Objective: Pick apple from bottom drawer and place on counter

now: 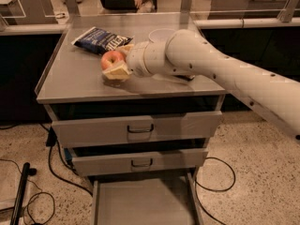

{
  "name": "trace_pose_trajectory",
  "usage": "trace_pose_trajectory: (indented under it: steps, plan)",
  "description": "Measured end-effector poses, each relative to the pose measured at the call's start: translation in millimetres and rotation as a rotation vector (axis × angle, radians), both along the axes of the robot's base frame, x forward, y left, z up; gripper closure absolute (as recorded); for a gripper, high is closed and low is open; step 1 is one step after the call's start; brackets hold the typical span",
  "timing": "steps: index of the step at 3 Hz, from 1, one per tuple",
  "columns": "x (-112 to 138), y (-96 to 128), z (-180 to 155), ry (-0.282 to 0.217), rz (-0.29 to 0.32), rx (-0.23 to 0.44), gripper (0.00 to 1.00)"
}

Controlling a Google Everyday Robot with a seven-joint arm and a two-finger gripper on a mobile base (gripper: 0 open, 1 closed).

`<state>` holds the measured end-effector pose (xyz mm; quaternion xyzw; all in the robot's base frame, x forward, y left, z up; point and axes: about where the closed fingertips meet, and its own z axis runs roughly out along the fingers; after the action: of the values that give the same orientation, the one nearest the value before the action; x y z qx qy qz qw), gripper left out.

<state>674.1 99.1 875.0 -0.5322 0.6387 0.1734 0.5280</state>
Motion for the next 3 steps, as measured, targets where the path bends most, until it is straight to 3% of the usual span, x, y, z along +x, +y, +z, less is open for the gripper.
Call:
trace_pose_trajectory:
  steps: [2,3]
  plan:
    - [0.0,0.1,0.0,0.0,0.0,0.0,0.11]
    - [0.0,0.1,0.0,0.0,0.0,0.0,0.0]
